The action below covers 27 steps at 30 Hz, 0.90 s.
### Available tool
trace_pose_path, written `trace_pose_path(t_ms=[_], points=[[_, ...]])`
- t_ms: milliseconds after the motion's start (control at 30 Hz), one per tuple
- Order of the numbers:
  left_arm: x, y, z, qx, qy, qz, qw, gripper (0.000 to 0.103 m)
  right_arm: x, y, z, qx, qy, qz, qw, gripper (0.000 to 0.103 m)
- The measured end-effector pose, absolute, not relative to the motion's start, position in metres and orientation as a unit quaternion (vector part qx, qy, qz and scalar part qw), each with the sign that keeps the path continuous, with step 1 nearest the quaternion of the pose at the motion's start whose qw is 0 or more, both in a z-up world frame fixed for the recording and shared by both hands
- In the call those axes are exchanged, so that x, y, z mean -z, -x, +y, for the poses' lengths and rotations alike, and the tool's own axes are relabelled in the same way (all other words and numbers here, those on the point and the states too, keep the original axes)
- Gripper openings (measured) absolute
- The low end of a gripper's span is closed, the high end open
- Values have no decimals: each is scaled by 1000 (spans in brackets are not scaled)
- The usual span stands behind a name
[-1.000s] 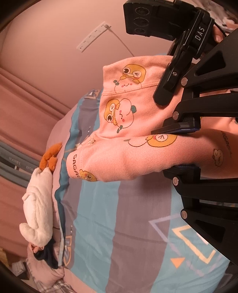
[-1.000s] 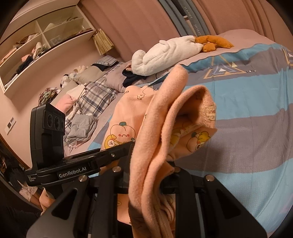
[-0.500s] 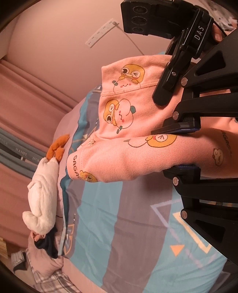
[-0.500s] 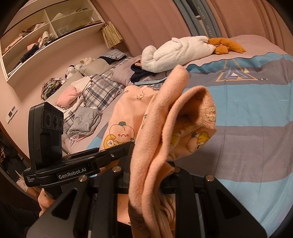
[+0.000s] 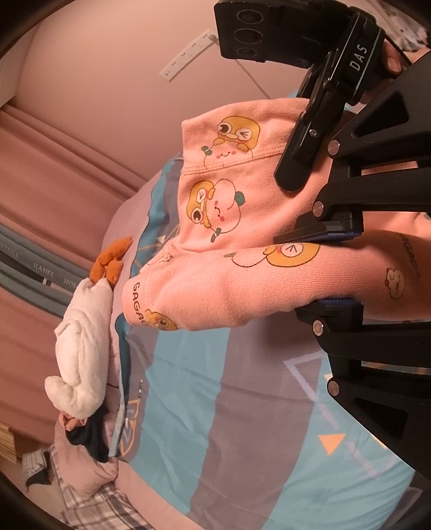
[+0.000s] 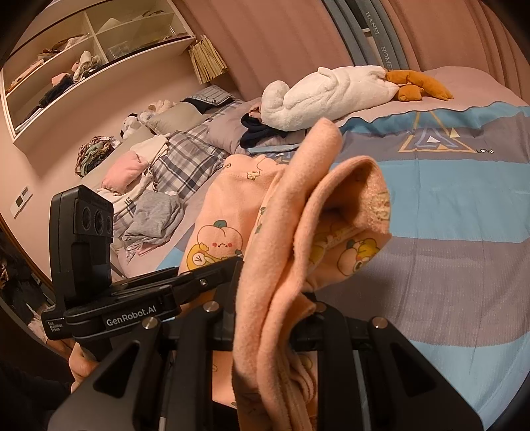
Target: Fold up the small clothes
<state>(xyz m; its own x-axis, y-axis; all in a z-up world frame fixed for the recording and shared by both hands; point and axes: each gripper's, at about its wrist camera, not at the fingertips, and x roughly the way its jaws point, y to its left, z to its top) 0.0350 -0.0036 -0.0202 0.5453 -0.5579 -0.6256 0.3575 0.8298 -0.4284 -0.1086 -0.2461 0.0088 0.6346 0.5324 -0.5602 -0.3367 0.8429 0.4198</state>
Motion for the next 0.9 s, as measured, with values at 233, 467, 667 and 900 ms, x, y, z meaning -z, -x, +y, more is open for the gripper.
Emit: trace_pose_path(t_ms=[233, 467, 667, 900], points=[[18, -33, -6, 258, 120, 394, 874, 23, -10, 105, -239, -244, -131, 351, 895, 21], [17, -34, -7, 250, 110, 392, 879, 23, -10, 100, -234, -245, -131, 348, 895, 21], [16, -33, -9, 244, 108, 392, 880, 23, -10, 94, -229, -245, -130, 350, 895, 21], [14, -34, -12, 239, 102, 391, 883, 23, -10, 90, -224, -245, -130, 351, 895, 21]])
